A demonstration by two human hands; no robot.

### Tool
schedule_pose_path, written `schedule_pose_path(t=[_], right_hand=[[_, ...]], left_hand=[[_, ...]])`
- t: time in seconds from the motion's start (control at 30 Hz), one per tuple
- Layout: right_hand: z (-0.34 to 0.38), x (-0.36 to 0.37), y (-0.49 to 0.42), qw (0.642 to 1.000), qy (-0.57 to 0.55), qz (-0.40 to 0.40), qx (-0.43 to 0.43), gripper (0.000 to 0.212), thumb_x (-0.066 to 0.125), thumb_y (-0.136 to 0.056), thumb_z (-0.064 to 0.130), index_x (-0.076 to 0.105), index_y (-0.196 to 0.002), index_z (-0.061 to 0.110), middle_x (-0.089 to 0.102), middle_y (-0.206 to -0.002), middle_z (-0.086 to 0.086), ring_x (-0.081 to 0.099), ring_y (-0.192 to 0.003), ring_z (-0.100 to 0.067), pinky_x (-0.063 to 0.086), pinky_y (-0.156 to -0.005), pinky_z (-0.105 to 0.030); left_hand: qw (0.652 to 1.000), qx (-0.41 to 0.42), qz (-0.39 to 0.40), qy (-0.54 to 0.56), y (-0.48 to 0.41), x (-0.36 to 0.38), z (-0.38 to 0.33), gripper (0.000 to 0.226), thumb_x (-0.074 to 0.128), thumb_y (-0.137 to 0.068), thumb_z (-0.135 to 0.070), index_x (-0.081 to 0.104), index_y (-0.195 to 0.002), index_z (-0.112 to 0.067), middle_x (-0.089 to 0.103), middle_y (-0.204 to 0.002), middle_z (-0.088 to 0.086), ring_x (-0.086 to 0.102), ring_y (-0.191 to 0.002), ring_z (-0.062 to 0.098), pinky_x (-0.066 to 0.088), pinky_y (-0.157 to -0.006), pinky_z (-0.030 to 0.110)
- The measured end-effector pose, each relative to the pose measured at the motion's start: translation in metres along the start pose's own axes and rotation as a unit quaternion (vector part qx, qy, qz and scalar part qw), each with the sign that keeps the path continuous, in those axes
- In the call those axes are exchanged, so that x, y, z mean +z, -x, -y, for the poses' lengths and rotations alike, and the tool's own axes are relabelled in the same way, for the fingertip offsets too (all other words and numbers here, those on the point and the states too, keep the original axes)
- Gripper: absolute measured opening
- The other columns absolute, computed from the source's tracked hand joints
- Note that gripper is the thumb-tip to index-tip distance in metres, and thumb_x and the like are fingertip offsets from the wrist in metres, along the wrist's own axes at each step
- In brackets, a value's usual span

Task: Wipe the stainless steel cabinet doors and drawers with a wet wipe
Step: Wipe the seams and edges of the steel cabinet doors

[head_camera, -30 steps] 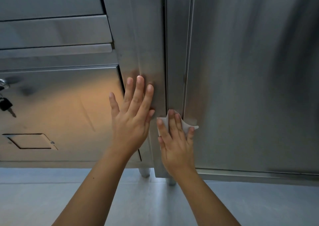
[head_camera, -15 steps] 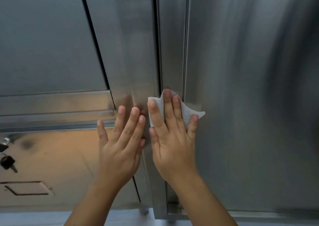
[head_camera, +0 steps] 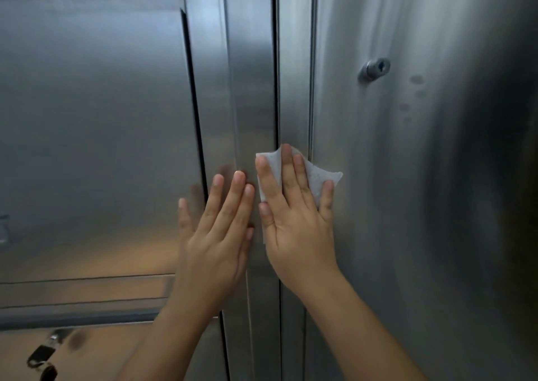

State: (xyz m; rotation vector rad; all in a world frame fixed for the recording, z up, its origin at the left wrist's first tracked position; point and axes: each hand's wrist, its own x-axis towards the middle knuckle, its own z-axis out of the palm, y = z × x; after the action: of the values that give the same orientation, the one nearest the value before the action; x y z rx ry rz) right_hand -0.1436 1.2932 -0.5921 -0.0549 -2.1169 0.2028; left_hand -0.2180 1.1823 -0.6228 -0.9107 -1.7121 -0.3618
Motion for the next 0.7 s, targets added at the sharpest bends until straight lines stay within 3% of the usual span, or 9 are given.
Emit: schedule_pose_path(t=[0.13, 0.47, 0.7], right_hand=[[0.005, -0.022, -0.037, 1.000, 0.019, -0.001, -0.010, 0.052, 0.016, -0.099, 0.037, -0.021, -0.134, 0.045, -0.024, -0.148, 0.012, -0.027, -0.135, -0.001, -0.031, -0.102, -0.030], [0.014, -0.067, -0.120, 0.997, 0.043, -0.027, -0.050, 0.054, 0.020, -0.101, 0.032, -0.024, -0.131, 0.044, -0.027, -0.148, 0.011, -0.030, -0.131, 0.001, -0.034, -0.097, -0.025], [0.018, -0.080, -0.150, 0.995, 0.067, -0.045, -0.049, 0.052, 0.018, -0.101, 0.032, -0.023, -0.133, 0.040, -0.011, -0.156, 0.002, -0.016, -0.141, -0.010, -0.032, -0.098, -0.027]], left_hand=[[0.999, -0.037, -0.012, -0.010, -0.042, -0.018, 0.005, 0.053, 0.027, -0.095, -0.026, 0.019, -0.145, -0.010, 0.020, -0.152, 0.004, 0.016, -0.140, 0.018, 0.006, -0.109, 0.050], [0.998, -0.010, -0.045, -0.043, -0.137, -0.047, 0.020, 0.051, 0.030, -0.093, -0.024, 0.031, -0.141, -0.007, 0.026, -0.149, 0.008, 0.027, -0.136, 0.031, 0.016, -0.104, 0.059], [0.999, -0.004, -0.040, -0.024, -0.152, -0.055, 0.022, 0.052, 0.030, -0.091, -0.024, 0.032, -0.140, -0.005, 0.031, -0.147, 0.012, 0.031, -0.133, 0.034, 0.021, -0.100, 0.062]])
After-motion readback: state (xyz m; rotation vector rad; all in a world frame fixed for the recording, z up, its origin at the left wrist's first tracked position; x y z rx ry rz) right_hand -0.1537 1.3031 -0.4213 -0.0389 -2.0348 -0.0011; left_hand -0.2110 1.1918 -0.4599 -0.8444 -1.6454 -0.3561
